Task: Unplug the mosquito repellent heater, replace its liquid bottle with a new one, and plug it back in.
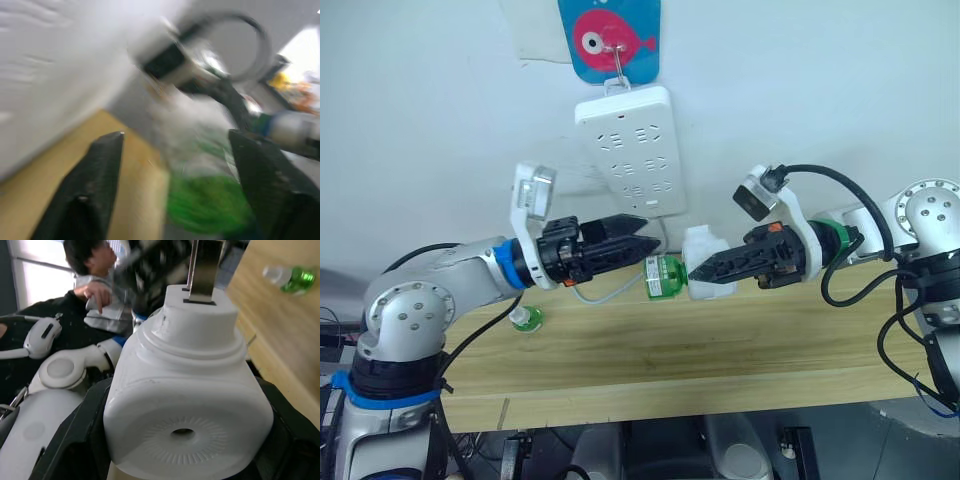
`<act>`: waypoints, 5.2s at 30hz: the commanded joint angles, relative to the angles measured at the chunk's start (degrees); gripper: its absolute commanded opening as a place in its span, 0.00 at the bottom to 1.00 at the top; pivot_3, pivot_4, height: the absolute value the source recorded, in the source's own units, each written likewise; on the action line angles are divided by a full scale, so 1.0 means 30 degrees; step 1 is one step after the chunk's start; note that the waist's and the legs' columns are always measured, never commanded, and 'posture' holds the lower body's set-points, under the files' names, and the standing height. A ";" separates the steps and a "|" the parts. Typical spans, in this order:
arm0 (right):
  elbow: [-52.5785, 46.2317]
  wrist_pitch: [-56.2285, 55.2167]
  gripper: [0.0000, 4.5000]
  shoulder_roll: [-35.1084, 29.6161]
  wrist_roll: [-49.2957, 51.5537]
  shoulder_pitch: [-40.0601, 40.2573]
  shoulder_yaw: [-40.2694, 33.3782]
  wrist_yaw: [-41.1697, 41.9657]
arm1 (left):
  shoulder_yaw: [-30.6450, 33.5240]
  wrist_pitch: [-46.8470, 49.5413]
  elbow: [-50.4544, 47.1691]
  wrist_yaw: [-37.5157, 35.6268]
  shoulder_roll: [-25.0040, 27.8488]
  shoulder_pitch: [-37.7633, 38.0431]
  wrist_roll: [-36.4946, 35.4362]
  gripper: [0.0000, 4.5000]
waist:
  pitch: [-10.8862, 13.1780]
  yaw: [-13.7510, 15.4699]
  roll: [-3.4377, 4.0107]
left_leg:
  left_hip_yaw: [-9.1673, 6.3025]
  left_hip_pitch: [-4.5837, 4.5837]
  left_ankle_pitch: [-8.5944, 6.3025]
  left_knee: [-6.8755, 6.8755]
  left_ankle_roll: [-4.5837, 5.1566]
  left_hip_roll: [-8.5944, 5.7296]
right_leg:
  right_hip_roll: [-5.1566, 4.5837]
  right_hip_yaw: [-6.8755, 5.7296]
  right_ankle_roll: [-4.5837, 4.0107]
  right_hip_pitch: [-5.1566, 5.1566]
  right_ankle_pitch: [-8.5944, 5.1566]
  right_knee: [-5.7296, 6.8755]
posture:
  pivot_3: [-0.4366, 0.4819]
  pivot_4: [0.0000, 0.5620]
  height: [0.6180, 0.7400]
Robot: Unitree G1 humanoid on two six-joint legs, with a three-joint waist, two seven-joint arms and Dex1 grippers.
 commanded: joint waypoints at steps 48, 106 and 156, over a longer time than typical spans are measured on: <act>0.3334 0.1280 0.71 0.1493 0.0558 -0.1161 -0.1682 -0.0591 | -0.3635 -3.2517 0.7025 -1.1952 -0.3689 -0.1440 1.9505 0.99 | -0.0002 -0.0021 -0.0001 | 0.0073 -0.0026 0.0000 0.0019 0.0002 -0.0020 | -0.0013 -0.0051 0.0037 0.0000 0.0041 0.0035 | 0.30 0.56 1.00; -0.1425 -0.0085 0.71 -0.0175 0.0558 0.0913 -0.0527 -0.0633 | -0.2360 -0.9706 -0.0937 -0.7320 -0.0697 -0.1069 0.8159 0.50 | -0.0001 0.0004 -0.0002 | -0.0027 -0.0047 -0.0030 0.0274 0.0053 -0.0021 | -0.0042 0.0015 0.0038 -0.0024 0.0041 0.0235 | 0.30 0.56 1.00; -0.1327 -0.0545 0.71 -0.0204 0.0558 0.0787 -0.0511 -0.0114 | 0.0022 -0.4490 -0.2036 -0.5023 -0.0021 -0.0029 0.5822 0.99 | 0.0002 0.0225 -0.0006 | -0.0015 -0.0050 -0.0019 0.0250 0.0033 -0.0016 | -0.0025 0.0027 0.0037 -0.0039 0.0040 0.0187 | 0.30 0.57 1.00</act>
